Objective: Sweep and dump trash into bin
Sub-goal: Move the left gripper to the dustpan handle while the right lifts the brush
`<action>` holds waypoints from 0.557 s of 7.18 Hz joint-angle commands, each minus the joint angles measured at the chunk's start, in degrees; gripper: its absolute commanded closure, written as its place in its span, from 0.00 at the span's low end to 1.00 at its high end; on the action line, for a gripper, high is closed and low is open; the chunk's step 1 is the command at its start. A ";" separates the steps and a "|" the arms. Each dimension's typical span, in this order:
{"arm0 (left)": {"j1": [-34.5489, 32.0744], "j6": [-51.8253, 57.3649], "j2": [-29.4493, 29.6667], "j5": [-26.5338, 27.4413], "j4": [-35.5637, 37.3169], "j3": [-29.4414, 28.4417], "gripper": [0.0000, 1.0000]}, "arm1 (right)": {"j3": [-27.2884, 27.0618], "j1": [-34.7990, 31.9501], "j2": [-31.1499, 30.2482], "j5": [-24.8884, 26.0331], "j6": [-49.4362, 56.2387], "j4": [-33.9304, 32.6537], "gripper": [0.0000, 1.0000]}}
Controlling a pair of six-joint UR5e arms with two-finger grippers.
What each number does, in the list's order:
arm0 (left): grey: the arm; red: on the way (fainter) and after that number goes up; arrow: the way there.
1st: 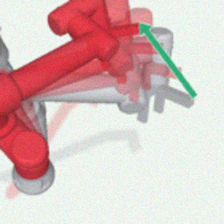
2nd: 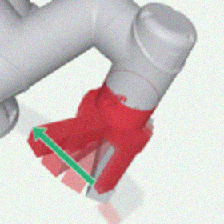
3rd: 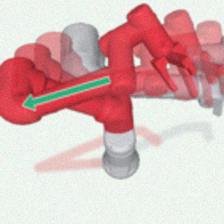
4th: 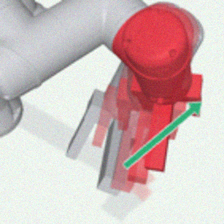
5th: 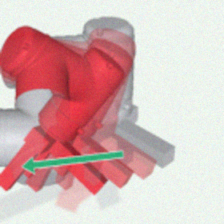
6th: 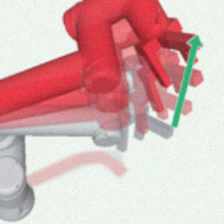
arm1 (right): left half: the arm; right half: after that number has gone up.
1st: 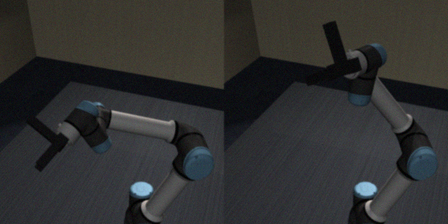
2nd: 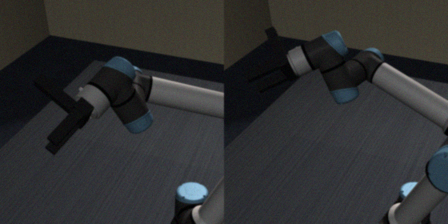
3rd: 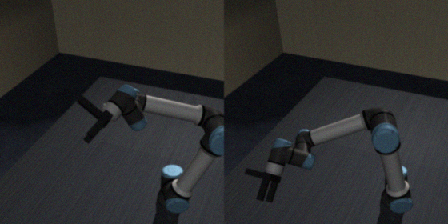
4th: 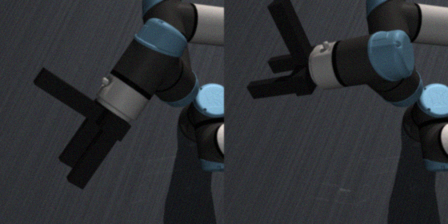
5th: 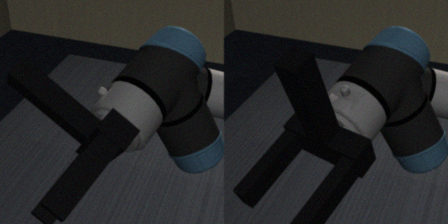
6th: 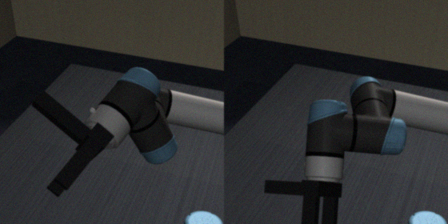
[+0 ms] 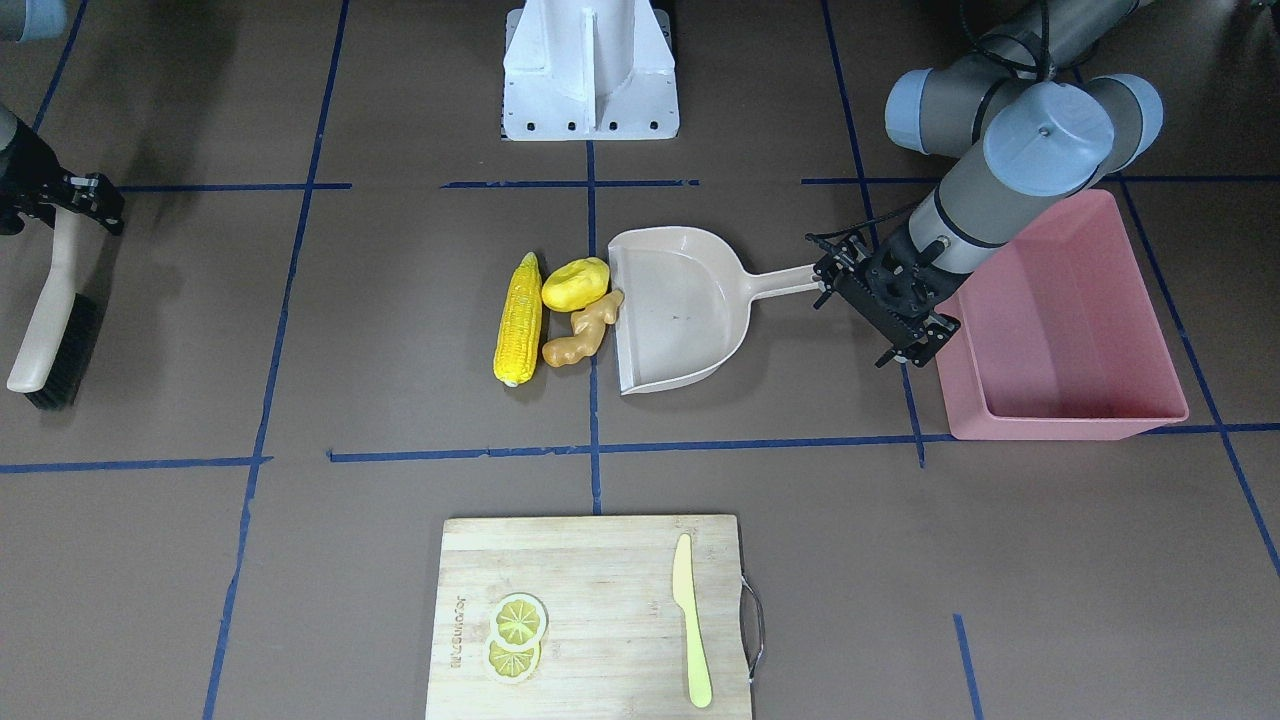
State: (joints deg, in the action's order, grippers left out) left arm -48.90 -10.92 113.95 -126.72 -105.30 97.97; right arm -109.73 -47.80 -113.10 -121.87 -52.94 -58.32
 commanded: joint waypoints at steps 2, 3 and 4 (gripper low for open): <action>0.90 -0.07 0.22 0.25 0.00 0.29 0.00 | -1.18 -0.45 -1.24 -0.30 0.64 0.48 0.98; 1.00 0.02 0.22 0.34 0.00 0.81 0.00 | -1.88 -0.46 -1.34 -0.65 0.73 0.57 1.00; 1.34 0.54 0.39 0.51 0.00 0.99 0.00 | -3.98 -0.54 -1.42 -0.74 0.82 0.48 1.00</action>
State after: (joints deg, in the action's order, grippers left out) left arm -47.91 -10.81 114.23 -126.38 -105.29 98.63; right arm -111.75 -48.25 -114.35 -122.38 -52.26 -57.84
